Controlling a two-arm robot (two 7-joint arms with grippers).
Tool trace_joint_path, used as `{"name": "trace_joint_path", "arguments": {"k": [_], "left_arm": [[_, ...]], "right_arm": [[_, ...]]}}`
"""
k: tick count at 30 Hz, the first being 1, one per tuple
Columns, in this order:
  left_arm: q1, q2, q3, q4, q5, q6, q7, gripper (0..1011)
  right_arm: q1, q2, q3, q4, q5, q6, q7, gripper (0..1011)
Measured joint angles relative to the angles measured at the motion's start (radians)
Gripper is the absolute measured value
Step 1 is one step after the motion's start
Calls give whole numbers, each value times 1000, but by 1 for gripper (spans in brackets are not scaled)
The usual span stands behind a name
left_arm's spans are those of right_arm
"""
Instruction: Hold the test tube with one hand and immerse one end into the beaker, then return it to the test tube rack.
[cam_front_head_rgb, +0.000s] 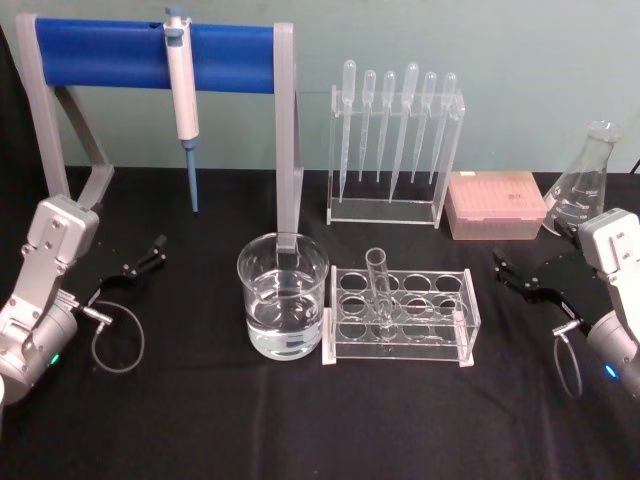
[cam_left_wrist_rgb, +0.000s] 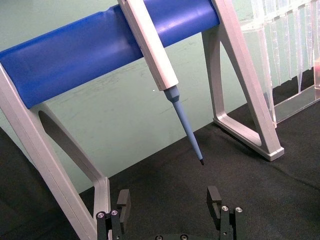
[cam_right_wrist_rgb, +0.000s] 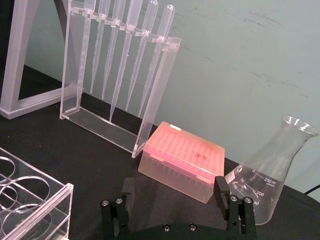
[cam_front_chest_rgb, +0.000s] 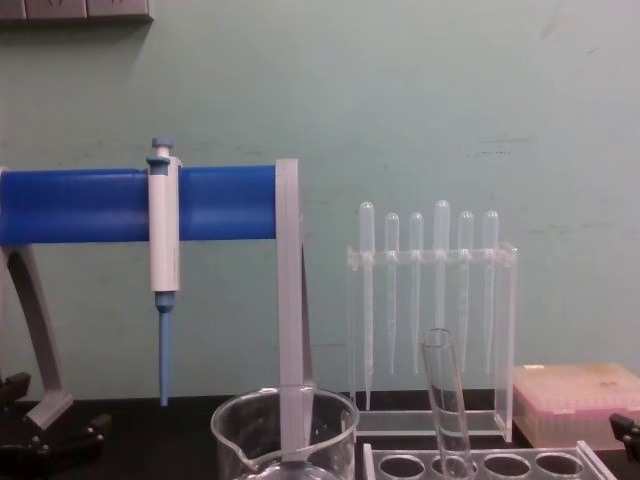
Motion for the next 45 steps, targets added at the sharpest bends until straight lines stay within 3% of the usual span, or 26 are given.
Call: {"name": "trace_joint_path", "arguments": {"k": [39, 45], "left_arm": [[0, 0, 0, 0, 0, 0, 0, 1000], [0, 0, 0, 0, 0, 0, 0, 1000]], "right_arm": [[0, 0, 0, 0, 0, 0, 0, 1003], [-84, 23, 25, -89, -34, -7, -40, 1003]]}}
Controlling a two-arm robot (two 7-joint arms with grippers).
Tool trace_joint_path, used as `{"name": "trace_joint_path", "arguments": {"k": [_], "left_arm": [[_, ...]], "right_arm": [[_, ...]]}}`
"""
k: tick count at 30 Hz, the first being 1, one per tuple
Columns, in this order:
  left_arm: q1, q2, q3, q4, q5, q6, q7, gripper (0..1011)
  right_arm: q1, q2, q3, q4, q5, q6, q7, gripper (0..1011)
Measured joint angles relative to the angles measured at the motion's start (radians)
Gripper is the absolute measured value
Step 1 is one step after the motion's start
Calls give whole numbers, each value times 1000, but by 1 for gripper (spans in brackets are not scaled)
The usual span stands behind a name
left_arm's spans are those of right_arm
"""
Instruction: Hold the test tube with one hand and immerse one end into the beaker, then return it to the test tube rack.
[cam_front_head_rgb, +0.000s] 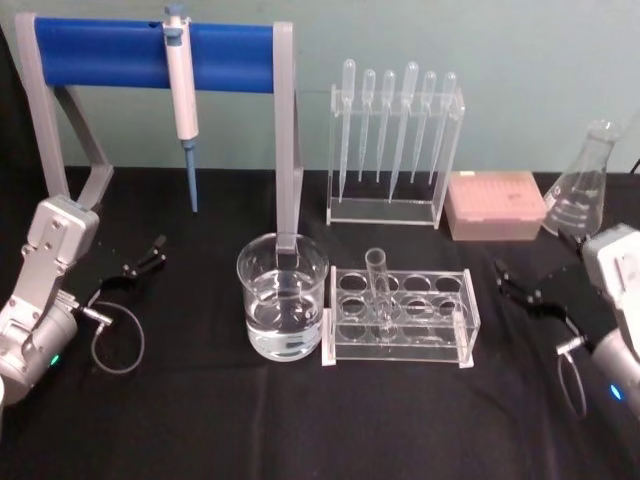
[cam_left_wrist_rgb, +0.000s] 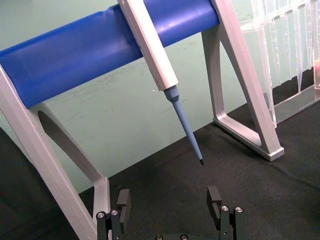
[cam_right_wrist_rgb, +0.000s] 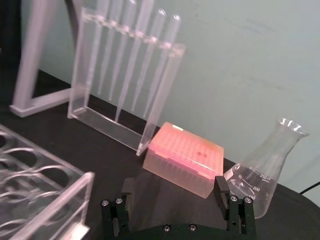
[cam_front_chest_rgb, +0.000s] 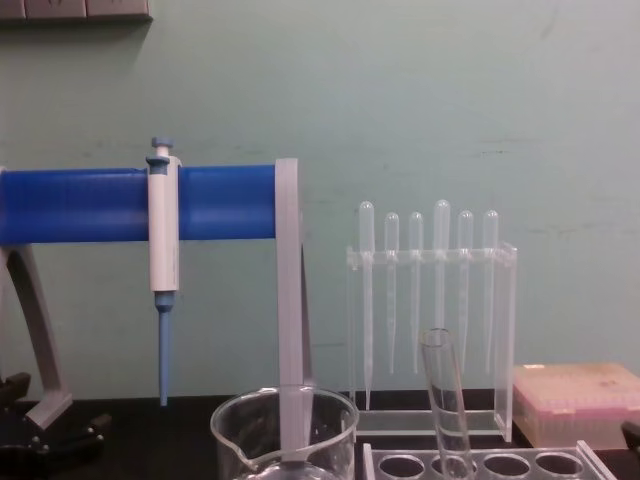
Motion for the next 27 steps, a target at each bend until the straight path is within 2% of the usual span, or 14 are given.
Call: {"name": "trace_joint_path", "arguments": {"k": [5, 9, 12, 15, 17, 21, 22, 23, 27], "left_arm": [[0, 0, 0, 0, 0, 0, 0, 1000], [0, 0, 0, 0, 0, 0, 0, 1000], [0, 0, 0, 0, 0, 0, 0, 1000], [0, 0, 0, 0, 0, 0, 0, 1000], [0, 0, 0, 0, 0, 0, 0, 1000], [0, 0, 0, 0, 0, 0, 0, 1000], [0, 0, 0, 0, 0, 0, 0, 1000], [0, 0, 0, 0, 0, 0, 0, 1000], [0, 0, 0, 0, 0, 0, 0, 1000]], "right_arm": [[-119, 51, 26, -141, -17, -1, -23, 1003], [-190, 91, 36, -231, -20, 0, -11, 1003], [-224, 115, 34, -286, -29, -2, 15, 1003], [-234, 123, 18, -318, -54, -13, 45, 1003], [-228, 117, 4, -320, -67, -24, 62, 1003], [-184, 71, -42, -288, -104, -67, 112, 1003], [-184, 71, -42, -288, -104, -67, 112, 1003], [-156, 41, -62, -259, -125, -94, 131, 1003], [-120, 2, -81, -222, -152, -127, 144, 1003]]}}
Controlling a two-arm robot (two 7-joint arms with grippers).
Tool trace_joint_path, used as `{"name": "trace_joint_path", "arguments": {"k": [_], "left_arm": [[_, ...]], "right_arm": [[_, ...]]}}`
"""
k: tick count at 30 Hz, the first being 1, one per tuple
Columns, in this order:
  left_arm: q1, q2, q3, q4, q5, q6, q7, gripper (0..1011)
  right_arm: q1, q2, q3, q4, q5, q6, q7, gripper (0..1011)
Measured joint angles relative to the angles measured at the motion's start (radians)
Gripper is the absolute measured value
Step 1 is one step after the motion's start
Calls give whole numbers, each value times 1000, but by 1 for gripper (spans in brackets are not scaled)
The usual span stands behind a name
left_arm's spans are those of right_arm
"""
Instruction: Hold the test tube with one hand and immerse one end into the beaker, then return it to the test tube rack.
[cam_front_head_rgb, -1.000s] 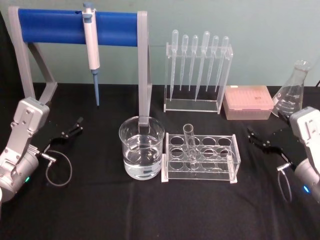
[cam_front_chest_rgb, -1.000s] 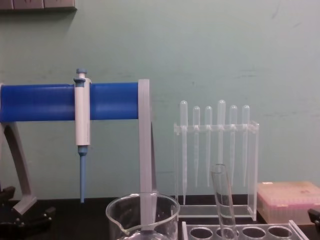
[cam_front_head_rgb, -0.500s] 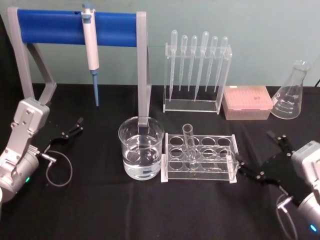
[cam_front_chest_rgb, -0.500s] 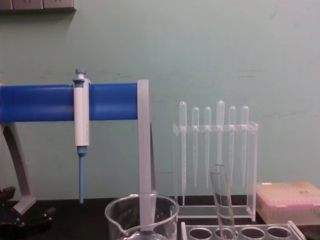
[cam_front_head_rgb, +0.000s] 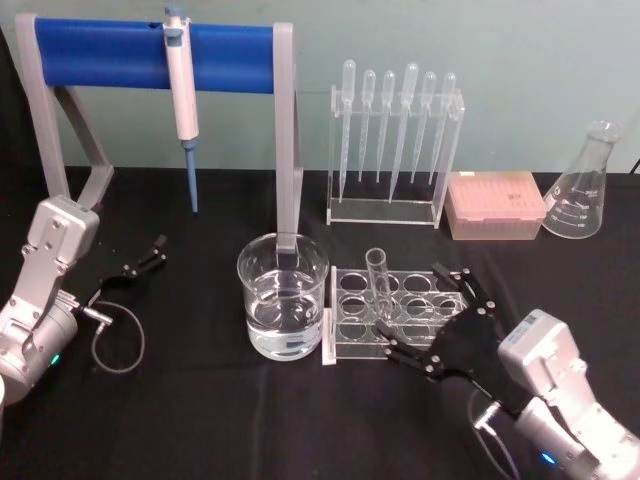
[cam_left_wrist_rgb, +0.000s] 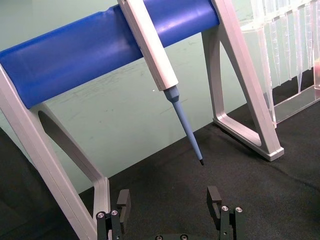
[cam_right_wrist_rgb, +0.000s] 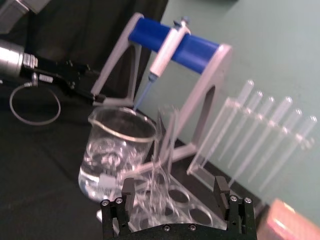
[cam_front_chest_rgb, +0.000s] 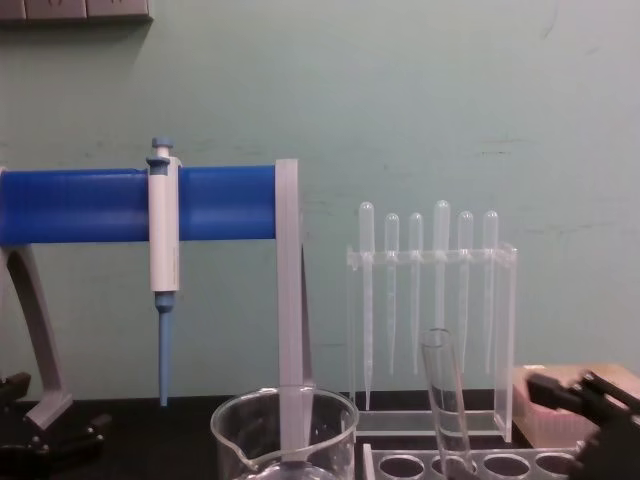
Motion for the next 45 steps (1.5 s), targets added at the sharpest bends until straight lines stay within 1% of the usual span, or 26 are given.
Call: {"name": "trace_joint_path", "arguments": {"k": [1, 3, 9, 13, 14, 15, 17, 20, 22, 24, 26, 29, 31, 32, 33, 34, 36, 37, 38, 39, 41, 43, 45], "left_arm": [[0, 0, 0, 0, 0, 0, 0, 1000], [0, 0, 0, 0, 0, 0, 0, 1000], [0, 0, 0, 0, 0, 0, 0, 1000], [0, 0, 0, 0, 0, 0, 0, 1000], [0, 0, 0, 0, 0, 0, 0, 1000], [0, 0, 0, 0, 0, 0, 0, 1000], [0, 0, 0, 0, 0, 0, 0, 1000], [0, 0, 0, 0, 0, 0, 0, 1000], [0, 0, 0, 0, 0, 0, 0, 1000], [0, 0, 0, 0, 0, 0, 0, 1000], [0, 0, 0, 0, 0, 0, 0, 1000], [0, 0, 0, 0, 0, 0, 0, 1000], [0, 0, 0, 0, 0, 0, 0, 1000], [0, 0, 0, 0, 0, 0, 0, 1000], [0, 0, 0, 0, 0, 0, 0, 1000], [0, 0, 0, 0, 0, 0, 0, 1000], [0, 0, 0, 0, 0, 0, 0, 1000], [0, 0, 0, 0, 0, 0, 0, 1000], [0, 0, 0, 0, 0, 0, 0, 1000], [0, 0, 0, 0, 0, 0, 0, 1000], [0, 0, 0, 0, 0, 0, 0, 1000], [0, 0, 0, 0, 0, 0, 0, 1000], [0, 0, 0, 0, 0, 0, 0, 1000]], "right_arm": [[16, -19, -6, 18, -11, -18, 5, 1003], [39, -46, -11, 46, -20, -38, 13, 1003], [79, -105, -17, 105, -19, -57, 36, 1003], [96, -135, -19, 131, -11, -61, 53, 1003], [96, -135, -19, 131, -11, -61, 53, 1003], [102, -147, -19, 140, -8, -62, 63, 1003], [104, -151, -18, 143, -7, -62, 66, 1003], [108, -165, -14, 149, -7, -63, 74, 964], [107, -171, -10, 149, -6, -62, 75, 927], [104, -179, -5, 146, -4, -55, 77, 865], [101, -182, -1, 143, -4, -50, 78, 838], [93, -189, 9, 137, -4, -42, 81, 723], [90, -190, 12, 135, -6, -41, 81, 683], [87, -193, 16, 135, -10, -39, 81, 625], [86, -194, 18, 134, -12, -39, 81, 625], [84, -195, 20, 134, -13, -38, 81, 581], [81, -197, 24, 133, -17, -38, 81, 540], [78, -199, 26, 133, -21, -37, 81, 479], [77, -200, 28, 132, -23, -37, 81, 457], [75, -203, 30, 132, -26, -36, 82, 397], [74, -205, 33, 132, -29, -36, 84, 362], [71, -208, 37, 130, -31, -36, 89, 274], [69, -212, 40, 128, -34, -35, 93, 235]]}}
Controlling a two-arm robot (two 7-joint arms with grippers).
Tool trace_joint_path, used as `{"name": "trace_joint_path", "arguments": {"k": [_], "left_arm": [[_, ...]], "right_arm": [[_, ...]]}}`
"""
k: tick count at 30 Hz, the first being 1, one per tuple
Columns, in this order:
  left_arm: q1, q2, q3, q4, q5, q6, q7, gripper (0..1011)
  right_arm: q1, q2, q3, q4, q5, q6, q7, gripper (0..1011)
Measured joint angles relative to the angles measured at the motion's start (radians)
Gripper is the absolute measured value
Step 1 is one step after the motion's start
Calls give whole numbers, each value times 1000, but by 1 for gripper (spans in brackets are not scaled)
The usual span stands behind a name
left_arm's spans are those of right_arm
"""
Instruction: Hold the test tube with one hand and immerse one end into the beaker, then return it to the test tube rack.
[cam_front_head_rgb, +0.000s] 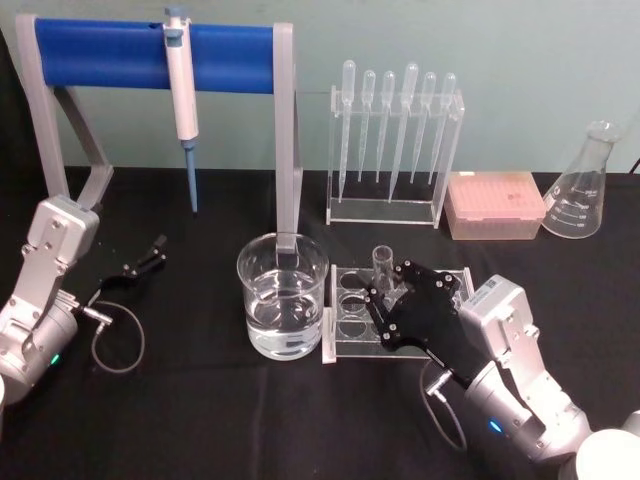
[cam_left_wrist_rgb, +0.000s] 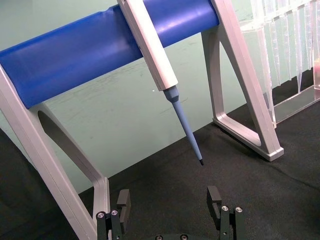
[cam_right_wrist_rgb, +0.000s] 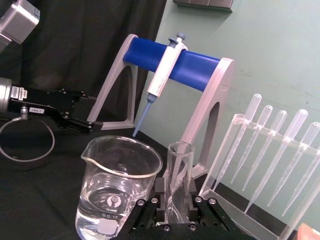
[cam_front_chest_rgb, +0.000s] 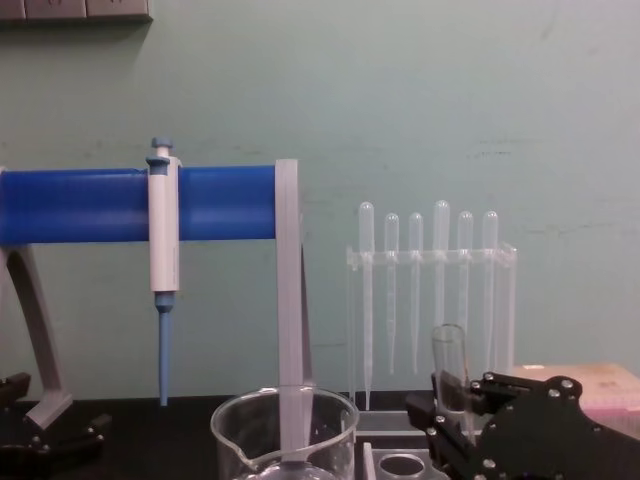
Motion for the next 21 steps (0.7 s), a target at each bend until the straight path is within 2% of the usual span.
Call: {"name": "trace_joint_path", "arguments": {"k": [9, 12, 16, 19, 20, 21], "left_arm": [[0, 0, 0, 0, 0, 0, 0, 1000], [0, 0, 0, 0, 0, 0, 0, 1000], [0, 0, 0, 0, 0, 0, 0, 1000], [0, 0, 0, 0, 0, 0, 0, 1000], [0, 0, 0, 0, 0, 0, 0, 1000], [0, 0, 0, 0, 0, 0, 0, 1000]], "right_arm": [[-13, -14, 21, -21, 3, 2, 17, 229], [-21, -20, 36, -39, 31, 14, 28, 228], [-34, -30, 66, -75, 96, 52, 51, 228], [-40, -36, 93, -113, 156, 98, 78, 228], [-40, -36, 93, -113, 156, 98, 78, 228], [-41, -37, 108, -137, 189, 136, 97, 228]]}}
